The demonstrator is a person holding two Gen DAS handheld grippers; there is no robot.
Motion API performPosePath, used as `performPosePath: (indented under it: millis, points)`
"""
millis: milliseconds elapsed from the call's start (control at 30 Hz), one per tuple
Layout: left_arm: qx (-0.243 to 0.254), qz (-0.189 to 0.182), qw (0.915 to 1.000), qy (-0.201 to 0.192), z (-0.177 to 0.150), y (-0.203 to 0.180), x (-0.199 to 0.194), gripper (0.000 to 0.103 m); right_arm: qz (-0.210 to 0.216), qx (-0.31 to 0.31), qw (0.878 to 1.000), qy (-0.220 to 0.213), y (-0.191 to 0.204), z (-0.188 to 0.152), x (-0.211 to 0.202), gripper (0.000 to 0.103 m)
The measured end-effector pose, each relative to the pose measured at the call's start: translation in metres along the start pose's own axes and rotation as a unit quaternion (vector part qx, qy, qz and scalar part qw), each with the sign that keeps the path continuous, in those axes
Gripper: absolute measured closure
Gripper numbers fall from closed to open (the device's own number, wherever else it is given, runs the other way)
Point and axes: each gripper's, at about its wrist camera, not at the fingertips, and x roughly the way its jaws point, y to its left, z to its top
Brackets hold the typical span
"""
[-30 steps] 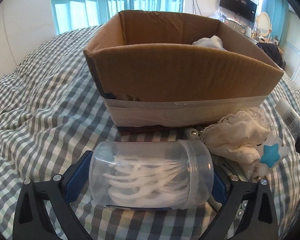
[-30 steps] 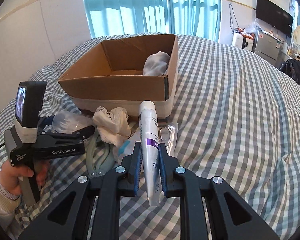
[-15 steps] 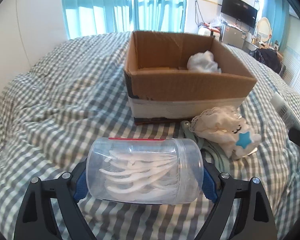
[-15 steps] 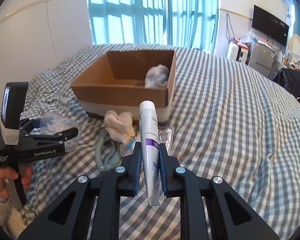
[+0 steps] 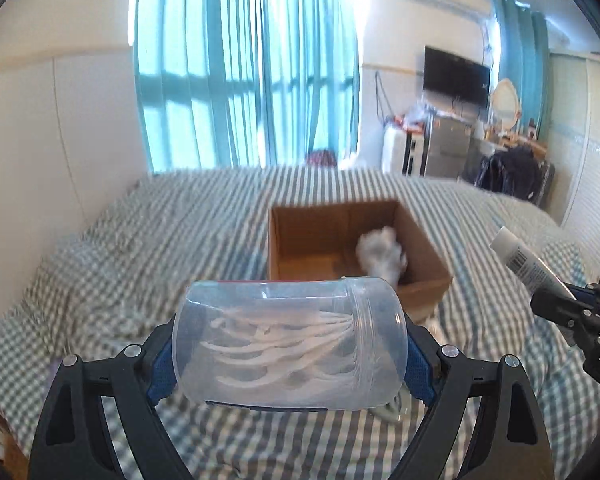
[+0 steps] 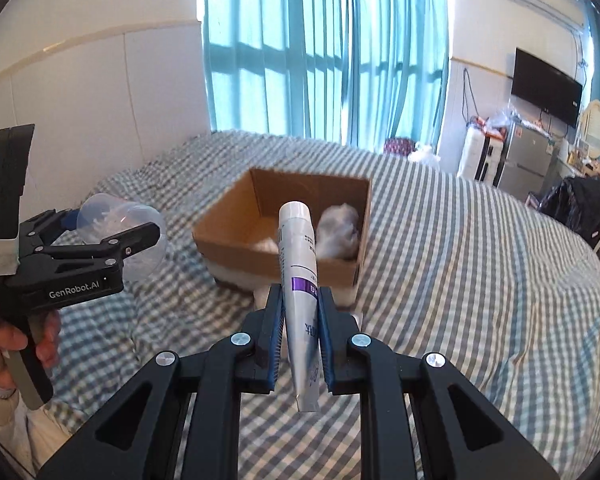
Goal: Organize objects
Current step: 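Carry the tube and swab jar into the box and release both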
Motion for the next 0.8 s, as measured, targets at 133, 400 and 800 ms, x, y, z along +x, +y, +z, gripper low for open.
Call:
performPosePath:
  millis: [133,400,800]
  points:
    - [-0.002,-0.007,0.9997,-0.024,0.024,0.002,0.001,0.014,-0.005,-0.011,1.000,-0.019,0.005,0.023,-0.007,0.087]
    - [-0.002,-0.018,0.9996,-0.023,0.064,-0.004,0.046,0.014,0.009,-0.021,0.999,-0.042,0.003,0.070,0.026,0.088]
    - [0.020,-0.023,0.9995,0.006,0.080,-0.025,0.147,0.014,0.019,-0.020,0.999,-0.027,-0.037,0.126,0.129,0.088]
